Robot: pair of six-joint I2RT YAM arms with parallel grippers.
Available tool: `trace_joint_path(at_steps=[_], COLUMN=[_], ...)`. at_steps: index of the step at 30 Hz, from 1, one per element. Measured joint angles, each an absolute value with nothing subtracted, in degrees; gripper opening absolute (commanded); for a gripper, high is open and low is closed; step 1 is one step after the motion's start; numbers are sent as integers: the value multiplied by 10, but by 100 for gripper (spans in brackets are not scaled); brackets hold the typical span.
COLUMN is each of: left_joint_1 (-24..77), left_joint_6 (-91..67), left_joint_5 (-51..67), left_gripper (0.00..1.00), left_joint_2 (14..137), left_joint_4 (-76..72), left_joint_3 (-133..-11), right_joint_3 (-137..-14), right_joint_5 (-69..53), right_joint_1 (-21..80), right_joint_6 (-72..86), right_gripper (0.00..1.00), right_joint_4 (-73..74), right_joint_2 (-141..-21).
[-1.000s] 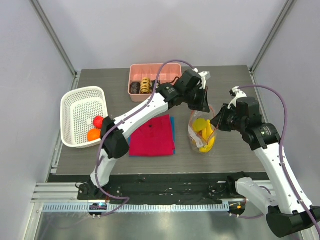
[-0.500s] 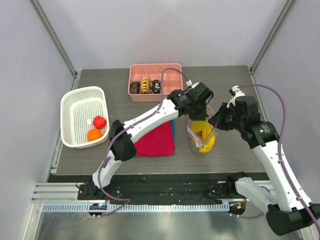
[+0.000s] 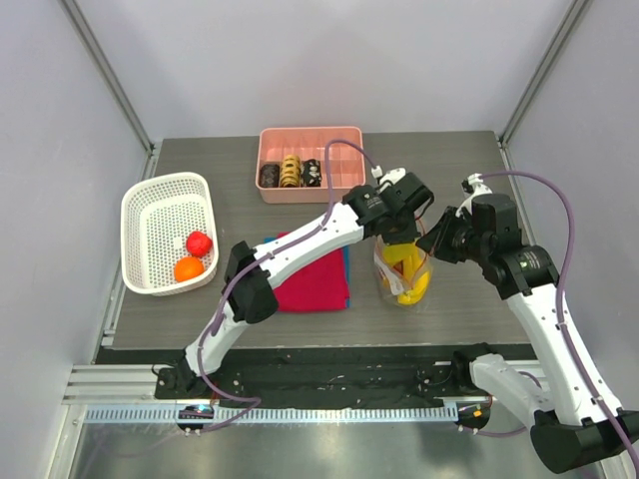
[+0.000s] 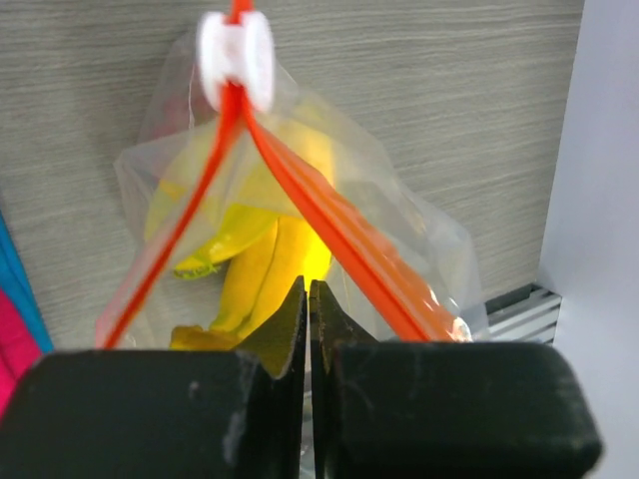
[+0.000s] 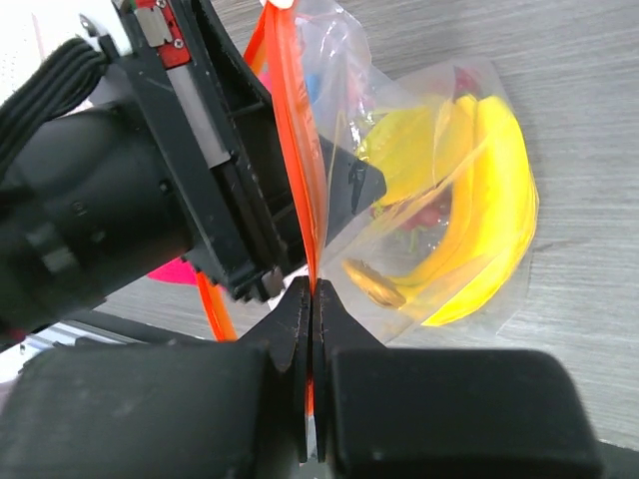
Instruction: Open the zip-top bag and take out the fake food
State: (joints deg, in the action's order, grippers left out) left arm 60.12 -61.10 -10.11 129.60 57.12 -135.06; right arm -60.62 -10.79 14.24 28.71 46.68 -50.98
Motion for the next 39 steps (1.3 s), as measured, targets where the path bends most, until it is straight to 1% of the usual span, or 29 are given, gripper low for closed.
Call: trace_joint_path(at_steps=[4,9,14,15,16,17,19,20,21,22,25,31,39], left_joint_1=[603,611,627,631,634,636,638,638,638,638,637,634,635], left_joint_6=[-611,-596,-548,-533,-522,-505,-474,-463,-453,-441,-411,-353,-233], left_joint_5=[-115,-124,-126,-124,-120,-117,-105,-95,-87,-77,-44,35,132], left_gripper=[0,0,0,4,11,21,30,40,44,51,55,59,59], left_joint_2=[1292,1285,1286,1285,1285,1281,1268,1258,1248,1238,1214,1204,1204], left_joint_4=[526,473,454,449,446,441,432,427,423,421,411,375,313], left_joint_3=[-1304,-1198,-1192,-1192,-1192,-1189,-1174,-1162,-1148,-1137,-1109,-1058,-985], right_joint_3=[-604,-605,-605,-605,-605,-605,-605,-605,-605,-605,-605,-597,-590], right_joint_5=[-108,-105,-105,-105,-104,-104,-104,-104,-104,-104,-104,-105,-108], right_joint_1=[141,141,141,141,141,141,141,141,141,141,141,141,141], right_joint_6=[294,298,300,299,298,298,293,290,288,286,281,275,275], right_gripper=[1,1,1,1,1,1,1,1,1,1,1,1,1], right_joint_4=[471,472,472,472,473,475,472,472,472,472,472,474,477], right_joint_2=[-501,-488,-491,-493,-494,-494,-496,-496,-496,-495,-495,-489,-489])
